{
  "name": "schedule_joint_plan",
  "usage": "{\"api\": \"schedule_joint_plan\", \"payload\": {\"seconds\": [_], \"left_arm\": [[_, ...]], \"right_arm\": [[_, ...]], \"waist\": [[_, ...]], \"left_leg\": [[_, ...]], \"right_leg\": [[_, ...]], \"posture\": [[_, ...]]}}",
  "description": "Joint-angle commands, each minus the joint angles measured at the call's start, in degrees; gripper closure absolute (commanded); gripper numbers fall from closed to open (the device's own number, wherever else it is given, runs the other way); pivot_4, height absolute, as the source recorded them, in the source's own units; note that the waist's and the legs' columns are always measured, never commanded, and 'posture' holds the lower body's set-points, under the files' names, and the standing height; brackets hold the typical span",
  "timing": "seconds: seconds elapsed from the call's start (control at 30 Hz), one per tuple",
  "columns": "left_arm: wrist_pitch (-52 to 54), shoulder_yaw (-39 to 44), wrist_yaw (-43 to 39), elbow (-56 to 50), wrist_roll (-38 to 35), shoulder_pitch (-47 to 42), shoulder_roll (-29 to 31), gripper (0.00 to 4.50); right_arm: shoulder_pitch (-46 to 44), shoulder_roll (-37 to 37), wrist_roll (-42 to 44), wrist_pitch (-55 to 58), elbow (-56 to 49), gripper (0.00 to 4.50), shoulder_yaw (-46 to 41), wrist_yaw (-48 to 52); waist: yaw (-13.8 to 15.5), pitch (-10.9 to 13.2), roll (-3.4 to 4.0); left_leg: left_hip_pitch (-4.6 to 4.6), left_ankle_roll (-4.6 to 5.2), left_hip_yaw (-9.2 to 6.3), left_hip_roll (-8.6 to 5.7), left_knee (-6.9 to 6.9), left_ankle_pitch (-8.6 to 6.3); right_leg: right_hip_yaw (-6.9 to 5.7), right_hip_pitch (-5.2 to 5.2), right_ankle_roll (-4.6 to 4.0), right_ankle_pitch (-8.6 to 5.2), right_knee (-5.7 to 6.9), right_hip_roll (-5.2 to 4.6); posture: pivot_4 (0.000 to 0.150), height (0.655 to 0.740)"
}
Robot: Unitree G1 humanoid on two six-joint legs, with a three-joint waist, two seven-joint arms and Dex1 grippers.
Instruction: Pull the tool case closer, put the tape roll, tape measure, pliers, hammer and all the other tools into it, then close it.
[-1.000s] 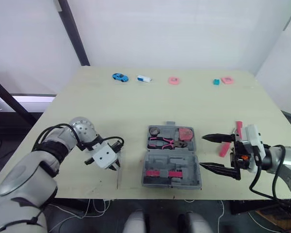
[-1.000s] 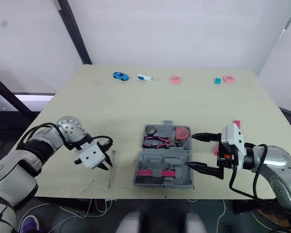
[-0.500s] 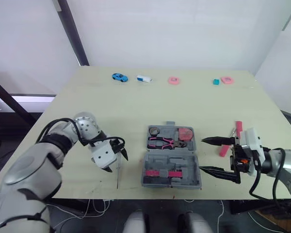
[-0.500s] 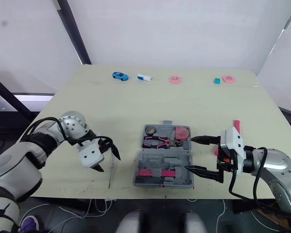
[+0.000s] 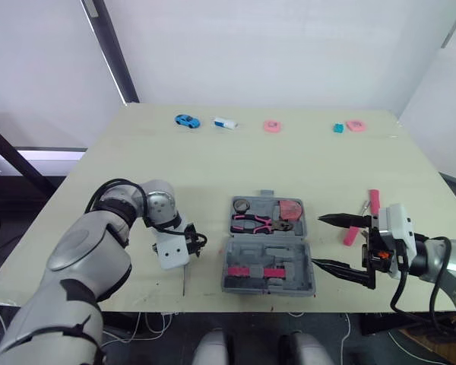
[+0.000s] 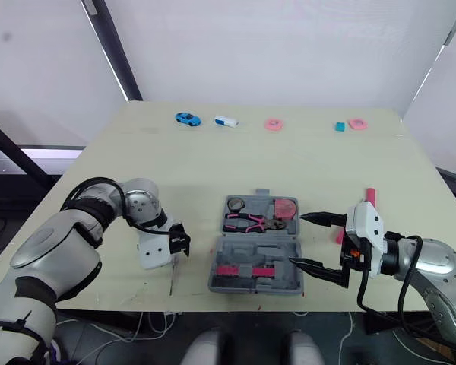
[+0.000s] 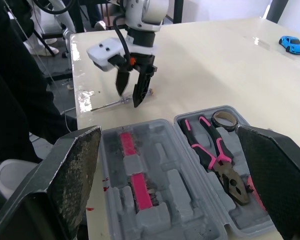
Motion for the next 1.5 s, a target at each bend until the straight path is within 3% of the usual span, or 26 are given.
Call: {"api": "schedule_joint_plan", "payload": {"seconds": [0.03, 0.07, 0.1, 0.17, 0.3, 0.43, 0.53, 0.63, 0.77, 0.93, 1.0, 1.07, 1.17, 1.27, 1.37, 1.5], "left_arm": [[1.6, 0.0, 6.4, 0.9, 5.5, -0.2, 0.1, 2.92], [1.4, 0.1, 7.6, 1.1, 6.6, -0.2, 0.1, 3.41], [1.1, 0.6, 8.0, 1.4, 6.7, 0.0, 0.1, 3.50], [0.4, 2.0, 7.1, 2.1, 5.3, 0.8, 0.6, 4.42], [0.1, 5.8, 1.9, 3.3, -0.4, 2.3, 2.4, 4.43], [4.2, 12.0, -9.8, -0.1, -12.8, 6.2, 6.2, 4.43], [15.7, 17.4, -17.7, -10.9, -24.0, 12.5, 10.9, 4.43], [30.0, 22.2, -19.4, -26.2, -31.2, 20.5, 15.7, 4.43], [58.0, 30.9, -14.0, -52.4, -38.3, 36.4, 23.3, 4.43], [85.6, 41.3, -5.6, -72.8, -43.9, 52.4, 28.4, 4.43], [102.5, 47.5, 0.7, -80.2, -51.3, 57.5, 26.4, 4.43], [111.3, 50.7, 4.2, -84.3, -53.5, 61.1, 25.6, 4.43], [128.8, 59.1, 15.7, -90.2, -59.7, 63.3, 17.6, 4.43], [145.3, 65.2, 26.2, -95.1, -63.2, 60.8, 6.9, 4.43], [162.1, 71.5, 36.8, -98.2, -61.4, 53.8, -8.8, 4.43], [168.4, 74.0, 51.1, -96.2, -60.7, 50.8, -19.4, 4.43]], "right_arm": [[0.2, -0.8, 1.1, -0.3, -2.1, 0.00, -2.0, 0.0], [0.2, -0.8, 1.1, -0.3, -2.1, 0.00, -2.1, 0.1], [0.0, -0.9, 1.2, -0.3, -1.9, 0.00, -2.1, 0.2], [-0.8, -1.1, 1.2, -0.3, -1.2, 0.00, -1.8, 0.8], [-1.7, -1.3, 1.1, -0.4, -0.4, 0.00, -1.5, 1.5], [-1.7, -1.3, 1.0, -0.5, -0.1, 0.00, -1.5, 2.1], [-2.0, -1.1, 0.9, -0.5, 0.4, 0.00, -1.2, 2.4], [-2.5, -0.9, 0.8, -0.5, 0.8, 0.00, -0.7, 2.6], [-3.6, -1.0, 1.0, -0.3, 1.2, 0.00, -0.2, 3.2], [-3.8, -1.4, 0.7, -0.4, 1.1, 0.00, 0.1, 4.2], [-3.9, -1.2, 0.6, -0.3, 1.1, 0.00, 0.3, 4.2], [-3.8, -1.1, 0.6, -0.3, 1.0, 0.00, 0.4, 4.2], [-3.7, -1.2, 0.8, -0.1, 0.8, 0.00, 0.2, 4.3], [-3.6, -1.4, 0.9, -0.1, 0.9, 0.00, 0.0, 4.5], [-3.5, -1.8, 1.2, 0.2, 0.5, 0.00, -0.4, 4.7], [-3.2, -2.9, 1.1, 0.1, 0.0, 0.00, -0.5, 5.4]], "waist": [[0.0, 0.0, 0.02], [0.0, -0.1, 0.10], [0.0, -0.1, 0.14], [0.0, -0.1, 0.18], [-0.1, -0.1, 0.20], [-0.3, -0.1, 0.14], [-0.6, -0.1, 0.10], [-0.7, 0.0, 0.12], [-1.2, 0.0, 0.11], [-1.2, 0.0, 0.11], [-1.2, 0.0, 0.12], [-1.2, 0.0, 0.12], [-1.2, 0.0, 0.14], [-0.9, 0.0, 0.08], [-0.8, 0.0, -0.01], [-0.4, 0.0, -0.11]], "left_leg": [[0.01, 0.00, -0.01, 0.00, 0.00, 0.00], [0.04, 0.00, -0.03, 0.00, 0.00, 0.00], [0.10, 0.00, -0.03, 0.00, 0.00, 0.00], [0.14, 0.00, -0.03, 0.00, 0.01, 0.00], [0.15, 0.00, -0.04, 0.00, 0.04, 0.00], [0.07, 0.00, -0.02, 0.02, 0.03, 0.00], [0.03, 0.00, 0.00, 0.05, 0.00, 0.00], [0.02, 0.00, -0.01, 0.07, -0.03, -0.01], [0.07, 0.00, 0.06, 0.12, -0.02, -0.01], [0.12, 0.00, 0.00, 0.14, 0.00, 0.00], [0.15, 0.00, 0.04, 0.16, 0.00, 0.00], [0.16, 0.00, 0.06, 0.17, 0.00, 0.00], [0.15, 0.00, 0.05, 0.16, 0.00, 0.00], [0.16, 0.00, 0.04, 0.11, 0.00, 0.00], [0.17, 0.00, -0.06, 0.02, 0.06, 0.00], [0.20, 0.00, -0.22, -0.05, 0.18, 0.00]], "right_leg": [[-0.01, 0.01, 0.00, 0.00, 0.01, 0.00], [-0.03, 0.02, 0.00, -0.01, 0.02, 0.00], [-0.03, 0.08, -0.15, -0.10, 0.04, 0.00], [-0.03, 0.12, -0.16, -0.11, 0.04, 0.00], [-0.03, 0.14, -0.17, -0.10, 0.06, -0.01], [-0.03, 0.08, -0.14, -0.08, 0.06, -0.01], [-0.02, 0.02, -0.12, -0.07, 0.06, 0.00], [-0.03, 0.00, -0.12, -0.07, 0.06, 0.00], [0.01, 0.03, -0.17, -0.10, 0.09, -0.06], [-0.08, 0.00, 0.02, -0.25, 0.19, -0.02], [-0.06, -0.01, 0.04, -0.27, 0.23, -0.02], [-0.04, -0.01, 0.05, -0.27, 0.23, -0.03], [-0.04, -0.03, 0.06, -0.28, 0.24, -0.03], [-0.02, -0.03, 0.07, -0.27, 0.27, -0.03], [-0.02, 0.02, 0.11, -0.22, 0.36, -0.03], [-0.01, 0.16, 0.16, -0.07, 0.36, 0.02]], "posture": [[0.150, 0.7400], [0.150, 0.7400], [0.150, 0.7400], [0.150, 0.7400], [0.150, 0.7400], [0.150, 0.7400], [0.150, 0.7400], [0.150, 0.7400], [0.150, 0.7400], [0.150, 0.7400], [0.150, 0.7400], [0.150, 0.7400], [0.150, 0.7400], [0.150, 0.7400], [0.150, 0.7400], [0.150, 0.7400]]}}
